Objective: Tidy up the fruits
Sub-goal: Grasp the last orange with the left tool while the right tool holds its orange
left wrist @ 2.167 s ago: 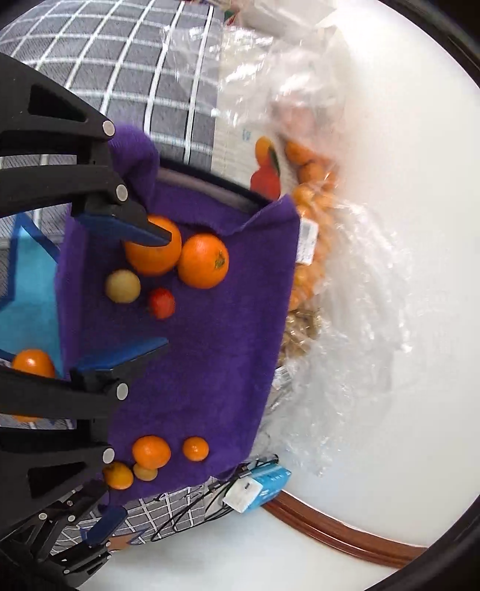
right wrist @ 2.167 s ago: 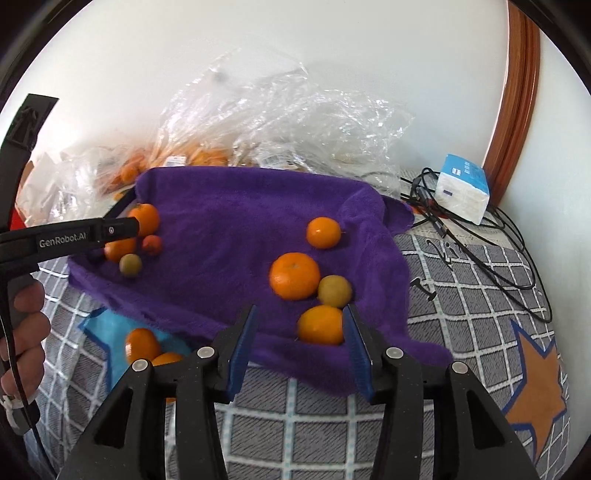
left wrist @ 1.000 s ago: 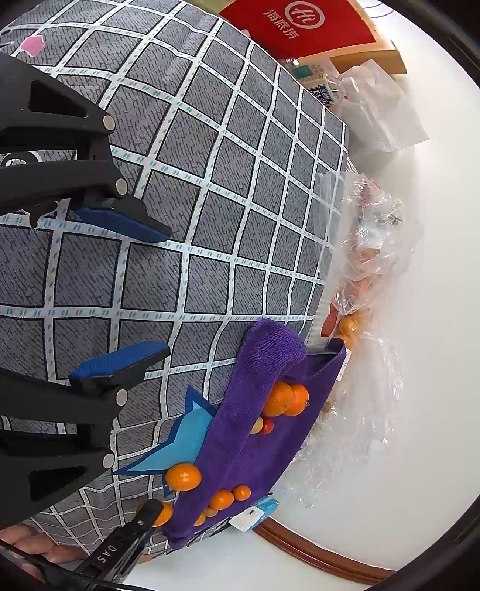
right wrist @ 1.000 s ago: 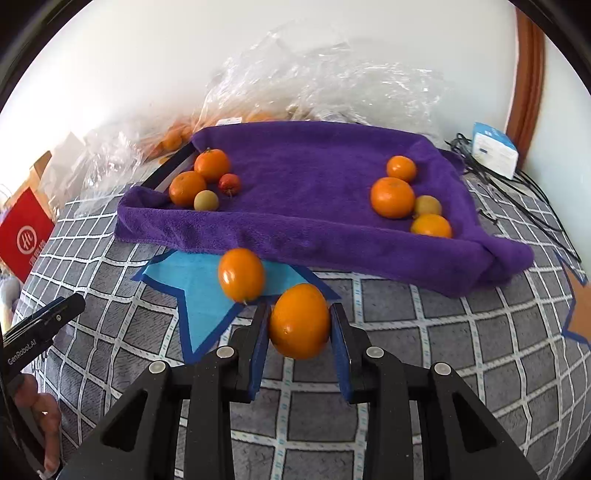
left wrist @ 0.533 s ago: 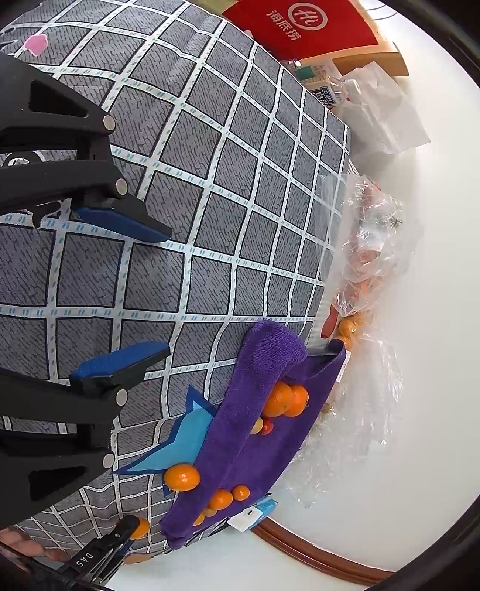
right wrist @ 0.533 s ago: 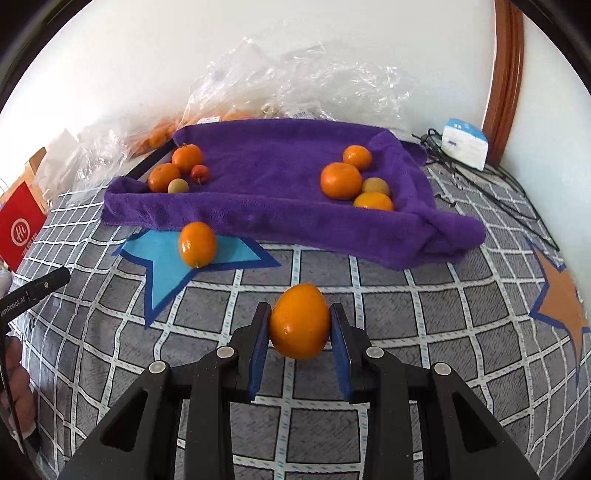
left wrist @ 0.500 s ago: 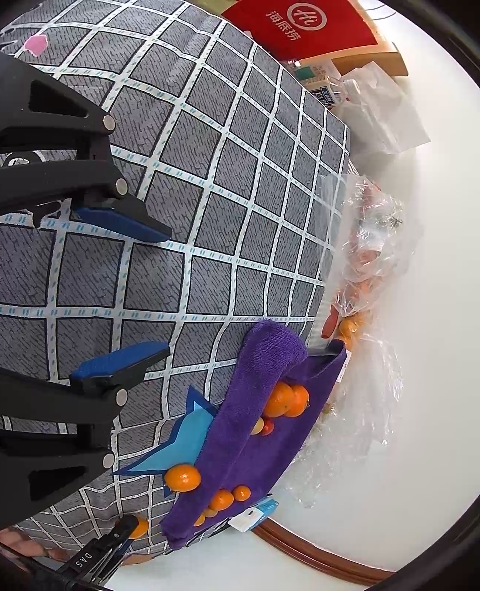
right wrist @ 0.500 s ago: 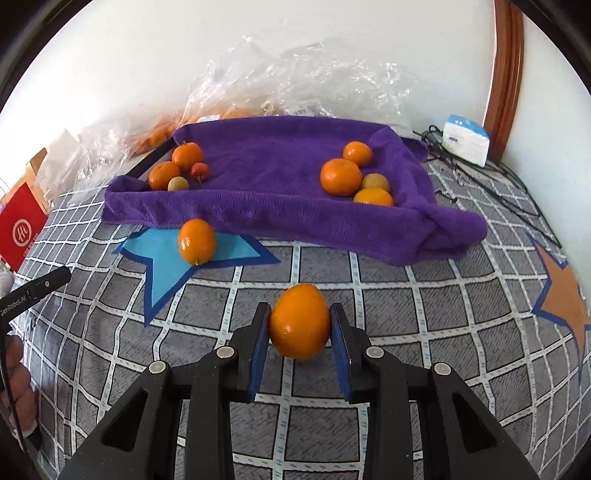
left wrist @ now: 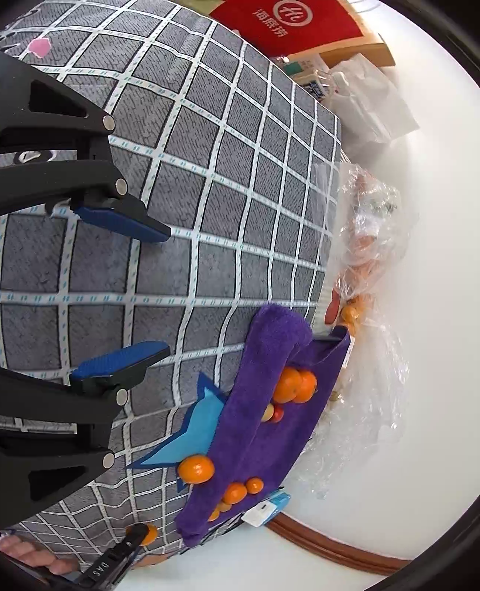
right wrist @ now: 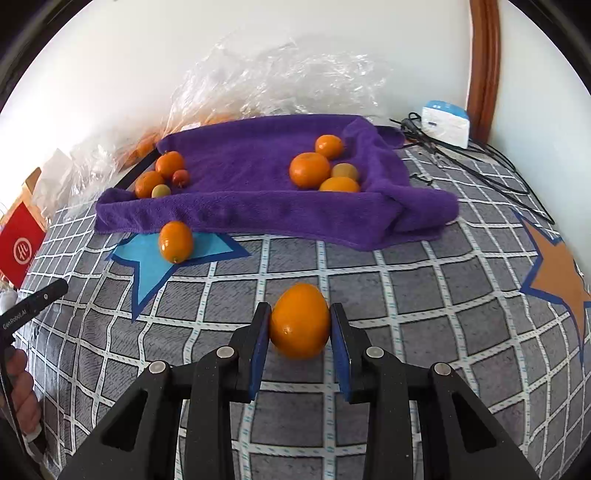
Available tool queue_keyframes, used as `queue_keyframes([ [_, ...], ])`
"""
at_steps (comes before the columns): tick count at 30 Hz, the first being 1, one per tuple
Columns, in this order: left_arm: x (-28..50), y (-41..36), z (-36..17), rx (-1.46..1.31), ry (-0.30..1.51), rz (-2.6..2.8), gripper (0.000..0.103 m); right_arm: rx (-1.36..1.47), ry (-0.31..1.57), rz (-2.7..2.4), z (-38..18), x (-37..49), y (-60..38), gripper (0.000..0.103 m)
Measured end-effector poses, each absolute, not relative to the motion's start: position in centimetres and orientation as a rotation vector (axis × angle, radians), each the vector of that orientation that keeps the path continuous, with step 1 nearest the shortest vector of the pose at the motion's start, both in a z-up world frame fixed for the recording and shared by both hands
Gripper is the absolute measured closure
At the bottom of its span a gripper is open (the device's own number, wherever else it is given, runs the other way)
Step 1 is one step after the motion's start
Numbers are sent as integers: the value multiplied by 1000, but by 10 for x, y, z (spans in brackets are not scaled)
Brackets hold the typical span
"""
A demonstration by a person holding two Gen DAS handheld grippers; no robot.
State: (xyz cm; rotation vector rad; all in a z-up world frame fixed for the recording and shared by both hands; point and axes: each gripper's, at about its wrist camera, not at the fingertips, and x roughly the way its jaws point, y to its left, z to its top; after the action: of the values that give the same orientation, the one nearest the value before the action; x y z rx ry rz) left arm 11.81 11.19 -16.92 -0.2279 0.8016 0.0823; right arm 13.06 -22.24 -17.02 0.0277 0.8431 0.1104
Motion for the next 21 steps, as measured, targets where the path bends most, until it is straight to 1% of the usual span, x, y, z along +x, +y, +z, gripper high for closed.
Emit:
queue_keyframes([
  [9,128,54,-138,-180,773,-23,50,51,834,36,-161,124,-259,71],
  [17,151,-6,-135,-133,789,-62,50,42,828,9,-154,113,-281,71],
  [21,160,-21,-135,-142,793,-70,50,28,828,1,-152,110,-288,71],
])
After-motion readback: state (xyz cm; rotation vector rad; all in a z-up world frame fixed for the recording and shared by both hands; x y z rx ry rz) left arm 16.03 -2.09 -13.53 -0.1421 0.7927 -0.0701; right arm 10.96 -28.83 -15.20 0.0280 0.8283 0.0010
